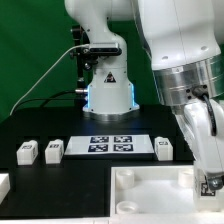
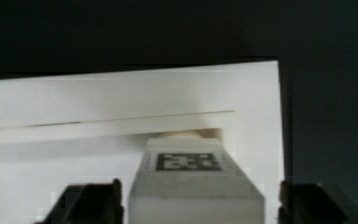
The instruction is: Assemble one leg
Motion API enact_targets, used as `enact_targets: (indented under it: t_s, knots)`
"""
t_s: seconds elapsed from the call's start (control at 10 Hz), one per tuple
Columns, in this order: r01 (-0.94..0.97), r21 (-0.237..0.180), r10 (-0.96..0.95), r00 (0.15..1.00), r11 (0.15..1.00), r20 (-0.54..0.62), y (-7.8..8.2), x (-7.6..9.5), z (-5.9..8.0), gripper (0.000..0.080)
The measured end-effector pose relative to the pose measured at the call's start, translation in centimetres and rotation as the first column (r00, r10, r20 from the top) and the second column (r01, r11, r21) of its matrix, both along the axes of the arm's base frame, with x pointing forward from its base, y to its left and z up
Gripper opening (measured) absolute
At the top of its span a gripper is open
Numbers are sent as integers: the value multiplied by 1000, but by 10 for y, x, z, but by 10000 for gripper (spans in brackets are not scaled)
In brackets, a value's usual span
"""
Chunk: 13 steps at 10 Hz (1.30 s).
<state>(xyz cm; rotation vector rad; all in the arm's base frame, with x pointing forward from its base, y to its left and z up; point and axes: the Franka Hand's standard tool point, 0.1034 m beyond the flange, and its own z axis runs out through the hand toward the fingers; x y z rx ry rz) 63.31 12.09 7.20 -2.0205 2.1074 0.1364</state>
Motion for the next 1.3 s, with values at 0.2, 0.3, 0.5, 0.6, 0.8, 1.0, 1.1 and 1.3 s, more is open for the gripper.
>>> enact_targets:
  t_s: [0.2, 0.3, 0.5, 0.6, 0.8, 1.0, 1.1, 1.3]
  knots:
    - [-324, -49, 327, 943, 945, 67, -7, 2, 0, 622]
    - [-433, -68, 438, 896, 899, 77, -7, 2, 1, 622]
    - [-656, -137, 669, 738, 743, 95, -8, 4, 1, 645]
    - [-728, -161, 745, 660, 666, 99, -9, 4, 1, 648]
    - [-823, -194, 846, 524, 533, 101, -10, 4, 0, 649]
    - [-949, -271, 987, 159, 161, 27, -9, 3, -1, 649]
    - [-953, -278, 993, 121, 120, 14, -3, 3, -1, 626]
    - [-946, -270, 983, 181, 181, 24, -5, 3, -1, 457]
